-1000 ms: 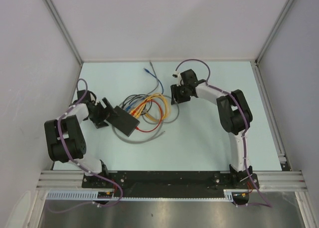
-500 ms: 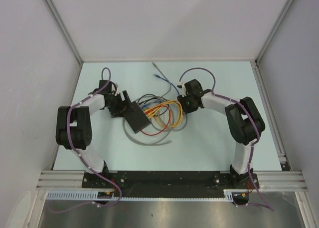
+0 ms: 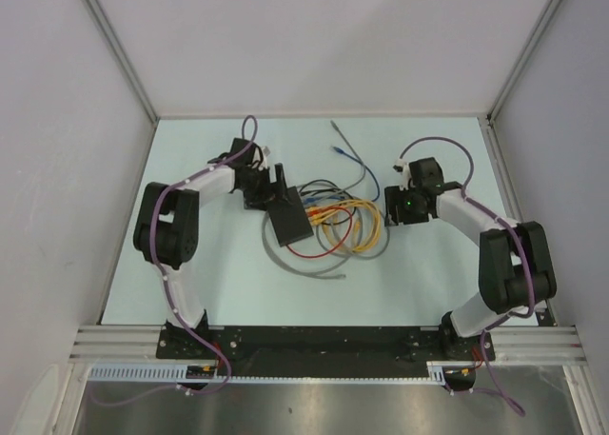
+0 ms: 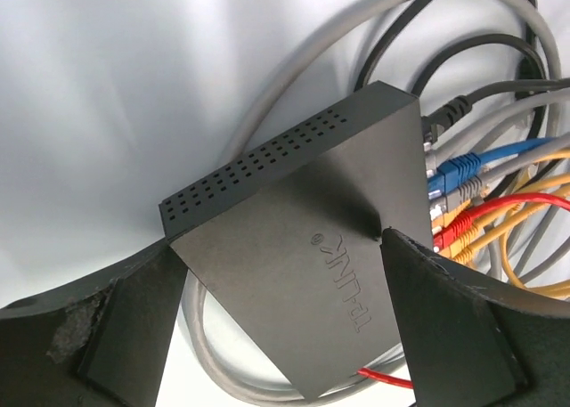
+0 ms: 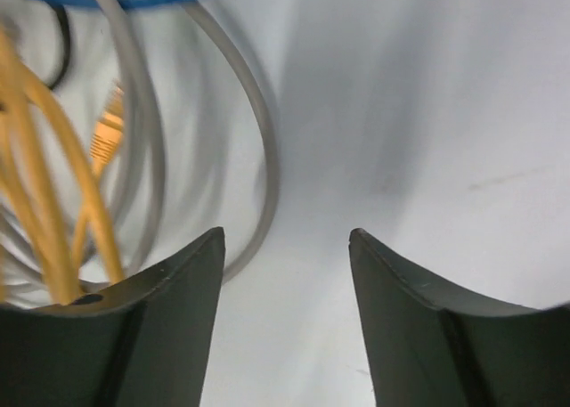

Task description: Pull the plug from the switch port

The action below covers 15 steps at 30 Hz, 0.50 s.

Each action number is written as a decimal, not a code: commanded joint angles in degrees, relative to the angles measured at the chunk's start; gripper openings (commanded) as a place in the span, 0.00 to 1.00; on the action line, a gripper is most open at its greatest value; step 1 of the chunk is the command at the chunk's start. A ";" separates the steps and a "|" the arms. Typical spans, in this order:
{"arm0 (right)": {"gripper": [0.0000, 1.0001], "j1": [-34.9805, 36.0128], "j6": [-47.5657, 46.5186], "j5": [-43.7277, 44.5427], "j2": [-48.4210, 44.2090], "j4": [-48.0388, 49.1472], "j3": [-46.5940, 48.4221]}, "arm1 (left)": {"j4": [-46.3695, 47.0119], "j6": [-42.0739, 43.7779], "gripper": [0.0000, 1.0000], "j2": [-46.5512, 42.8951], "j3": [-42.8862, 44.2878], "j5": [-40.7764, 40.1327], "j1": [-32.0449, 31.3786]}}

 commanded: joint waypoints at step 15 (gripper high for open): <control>0.75 -1.54 4.34 -9.38 10.19 7.30 19.19 | -0.56 3.89 1.00 -9.94 -3.76 0.18 3.10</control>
